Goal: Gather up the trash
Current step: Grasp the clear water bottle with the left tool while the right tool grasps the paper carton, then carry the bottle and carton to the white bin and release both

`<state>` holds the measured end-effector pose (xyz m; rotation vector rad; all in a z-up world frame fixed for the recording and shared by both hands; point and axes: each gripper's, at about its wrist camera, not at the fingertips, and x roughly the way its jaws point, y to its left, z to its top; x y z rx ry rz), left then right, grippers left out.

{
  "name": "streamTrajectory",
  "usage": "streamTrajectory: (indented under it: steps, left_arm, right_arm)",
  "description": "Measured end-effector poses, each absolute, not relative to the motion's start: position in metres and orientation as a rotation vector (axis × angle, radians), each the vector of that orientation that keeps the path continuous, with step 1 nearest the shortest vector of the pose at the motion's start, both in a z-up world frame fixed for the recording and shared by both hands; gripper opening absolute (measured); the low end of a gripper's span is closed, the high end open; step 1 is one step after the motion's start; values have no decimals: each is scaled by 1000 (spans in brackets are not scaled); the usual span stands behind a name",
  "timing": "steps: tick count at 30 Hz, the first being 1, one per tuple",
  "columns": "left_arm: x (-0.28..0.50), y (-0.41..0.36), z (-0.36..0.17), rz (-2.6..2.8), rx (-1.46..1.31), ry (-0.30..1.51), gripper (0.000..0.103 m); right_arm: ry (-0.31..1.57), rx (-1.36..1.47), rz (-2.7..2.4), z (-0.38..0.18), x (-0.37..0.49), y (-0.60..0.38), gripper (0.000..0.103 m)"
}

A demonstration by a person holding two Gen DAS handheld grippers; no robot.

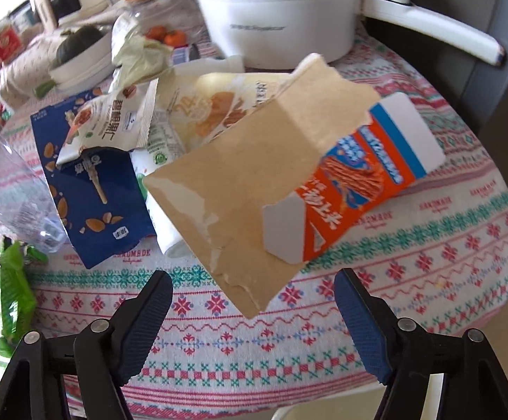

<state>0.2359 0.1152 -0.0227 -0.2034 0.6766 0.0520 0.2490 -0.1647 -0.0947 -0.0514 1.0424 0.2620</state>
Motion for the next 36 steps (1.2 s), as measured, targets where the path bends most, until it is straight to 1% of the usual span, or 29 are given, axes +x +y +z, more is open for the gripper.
streamTrajectory:
  steps: [1,4,7,8,9,10,11,12,13,15,19,23,29,36]
  left_arm:
    - [232,117,-18,46,-210,673,62]
    - [222,118,-8,29,-234,668,61]
    - [212,122,1,3,-261,654,61]
    - [210,123,4,-5,-269,649,61]
    - [207,123,6,-14,-274,643,61]
    - [205,124,9,-21,-276,636,61]
    - [203,124,11,-24,-274,631,61]
    - [201,124,13,-26,-273,625,61]
    - [199,124,15,-28,-274,621,61]
    - [195,126,18,-34,-282,615,61]
    - [187,128,25,-53,-313,611,61]
    - [179,123,27,-97,-346,625,61]
    - [170,98,24,-207,-391,666,61]
    - [161,47,16,-353,-379,698,61]
  right_arm:
    - [1042,-73,259,-98,251,-160,78]
    - [1040,-136,252,-111,256,-148,72]
    - [1040,-188,236,-123,260,-139,61]
    - [1038,-205,229,-126,262,-138,54]
    - [1036,-221,220,-130,263,-136,44]
    - [1033,-233,214,-132,264,-135,38]
    - [1029,-241,212,-133,265,-135,25]
    - [1024,-245,211,-133,265,-136,19]
    - [1006,-250,206,-131,264,-136,17]
    - [962,-264,194,-121,259,-137,7]
    - [892,-199,208,-88,247,-150,0]
    - [851,-61,234,-55,235,-179,0]
    - [835,154,258,-26,218,-225,0]
    - [816,273,291,-1,175,-262,0]
